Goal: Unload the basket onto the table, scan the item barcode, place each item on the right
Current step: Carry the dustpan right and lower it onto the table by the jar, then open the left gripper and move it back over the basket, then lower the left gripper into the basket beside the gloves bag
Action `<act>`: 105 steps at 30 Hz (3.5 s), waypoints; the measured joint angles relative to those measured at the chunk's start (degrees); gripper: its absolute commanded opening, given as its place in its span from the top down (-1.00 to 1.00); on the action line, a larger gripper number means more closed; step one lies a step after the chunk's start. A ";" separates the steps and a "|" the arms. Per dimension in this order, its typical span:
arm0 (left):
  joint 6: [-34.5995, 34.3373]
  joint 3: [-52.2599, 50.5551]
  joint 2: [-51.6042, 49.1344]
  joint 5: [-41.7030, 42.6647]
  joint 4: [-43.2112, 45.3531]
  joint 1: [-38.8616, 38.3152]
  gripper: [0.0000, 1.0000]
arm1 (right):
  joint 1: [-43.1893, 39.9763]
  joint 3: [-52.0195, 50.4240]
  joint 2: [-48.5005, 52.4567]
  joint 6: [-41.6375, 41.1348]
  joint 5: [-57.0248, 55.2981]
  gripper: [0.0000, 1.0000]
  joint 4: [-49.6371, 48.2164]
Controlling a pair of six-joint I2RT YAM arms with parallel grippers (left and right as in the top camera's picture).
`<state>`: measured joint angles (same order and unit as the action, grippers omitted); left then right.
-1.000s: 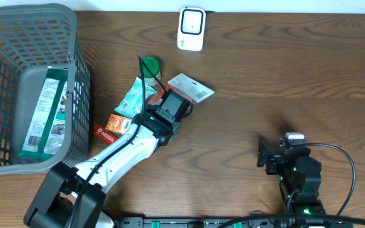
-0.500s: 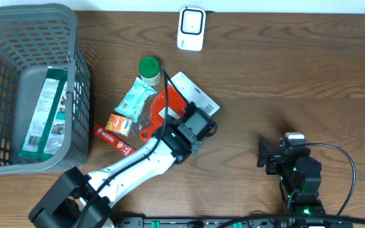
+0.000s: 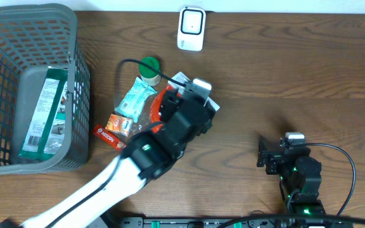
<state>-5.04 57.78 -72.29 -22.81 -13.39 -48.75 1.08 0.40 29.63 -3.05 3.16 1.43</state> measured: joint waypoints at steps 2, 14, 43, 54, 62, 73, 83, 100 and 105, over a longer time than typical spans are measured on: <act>1.90 0.22 2.71 -1.07 0.13 0.31 -0.68 | 0.00 0.00 0.00 0.00 0.00 -0.99 0.00; 13.11 2.19 14.97 -9.60 1.97 11.67 -0.68 | 0.00 0.00 0.00 0.00 0.00 -0.99 0.00; 4.74 11.06 -15.54 6.03 -23.93 69.99 -0.69 | 0.00 0.00 0.00 0.00 -0.02 -0.99 0.50; 13.03 11.04 -30.03 8.33 -25.24 65.09 -0.68 | 0.00 0.00 0.00 0.00 0.00 -0.99 0.48; 23.02 11.04 -30.69 6.60 -24.02 64.43 -0.69 | 0.00 0.00 0.00 0.00 0.00 -0.99 0.35; 25.22 11.17 -33.29 5.97 -21.86 65.44 -0.69 | 0.00 0.00 0.00 0.02 0.00 -0.99 0.39; 29.59 11.37 -34.47 -1.01 -17.86 65.90 -0.68 | 0.00 0.00 0.00 0.00 -0.02 -0.99 0.48; 17.20 10.19 -22.16 0.13 -14.93 78.62 -0.81 | 0.00 0.00 0.00 0.00 0.00 -0.99 0.90; 21.68 10.19 -20.17 2.19 -19.93 75.36 -0.83 | 0.00 0.00 0.00 0.00 0.00 -0.98 0.74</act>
<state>16.64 67.96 -92.47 -20.62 -33.32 26.61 1.08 0.40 29.63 -3.05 3.16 2.17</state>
